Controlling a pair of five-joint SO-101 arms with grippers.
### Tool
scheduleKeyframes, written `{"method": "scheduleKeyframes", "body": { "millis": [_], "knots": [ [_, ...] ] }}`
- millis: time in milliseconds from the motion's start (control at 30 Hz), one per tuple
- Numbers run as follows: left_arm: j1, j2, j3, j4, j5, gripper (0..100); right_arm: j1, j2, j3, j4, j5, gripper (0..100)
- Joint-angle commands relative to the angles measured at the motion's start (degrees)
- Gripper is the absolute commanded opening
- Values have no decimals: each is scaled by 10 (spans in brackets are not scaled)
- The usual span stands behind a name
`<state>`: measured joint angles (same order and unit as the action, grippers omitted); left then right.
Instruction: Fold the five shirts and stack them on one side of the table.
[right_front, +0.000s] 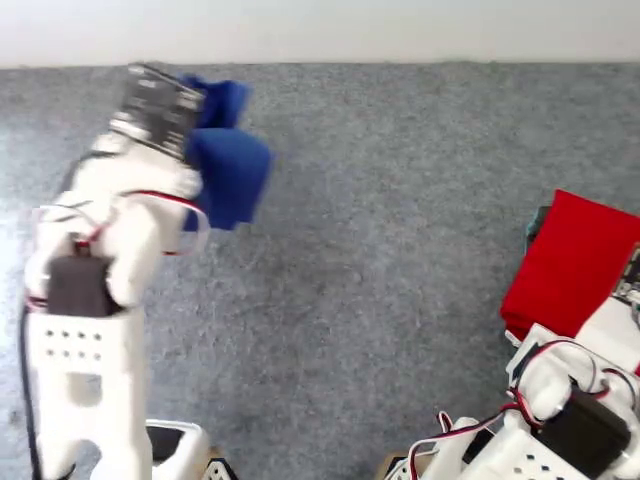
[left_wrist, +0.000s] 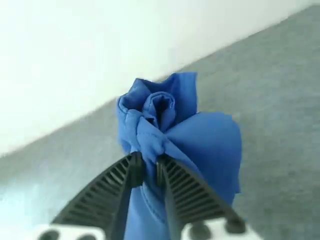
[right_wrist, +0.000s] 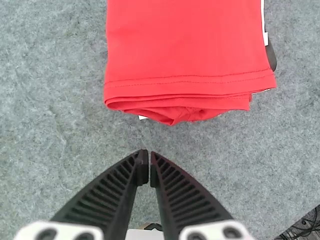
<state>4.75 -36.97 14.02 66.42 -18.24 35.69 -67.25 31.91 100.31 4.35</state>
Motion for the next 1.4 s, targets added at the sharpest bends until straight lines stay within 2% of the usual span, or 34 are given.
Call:
{"method": "scheduleKeyframes", "body": {
  "millis": [0,133,200,300,400,467,567,733,833,900,1033,1233,1367],
  "knots": [
    [90,-18,22,5,5,13,-7,0,-2,3,-3,13],
    [155,-19,86,41,5,24,-7,3,0,1,-3,14],
    [173,-19,113,67,6,65,-7,1,9,-1,-3,15],
    [178,-19,139,110,8,145,-7,0,21,-13,-3,15],
    [161,-20,142,149,6,152,-8,4,26,-19,-3,15],
    [133,-24,142,157,6,152,-24,4,41,-30,-3,15],
    [52,-24,134,170,4,152,-94,4,55,-36,-2,15],
    [-128,-24,121,173,-33,152,-298,23,66,-49,-2,16],
    [-186,-24,124,178,-46,152,-389,83,86,-65,-2,16],
    [-176,-21,124,202,-47,155,-416,128,84,-68,-2,16],
    [-89,-19,121,214,-47,157,-430,174,78,-64,-4,16],
    [51,-4,137,213,-44,207,-429,149,78,-63,-3,16],
    [113,49,135,209,-42,208,-404,111,78,-48,-3,16]
  ]
}}
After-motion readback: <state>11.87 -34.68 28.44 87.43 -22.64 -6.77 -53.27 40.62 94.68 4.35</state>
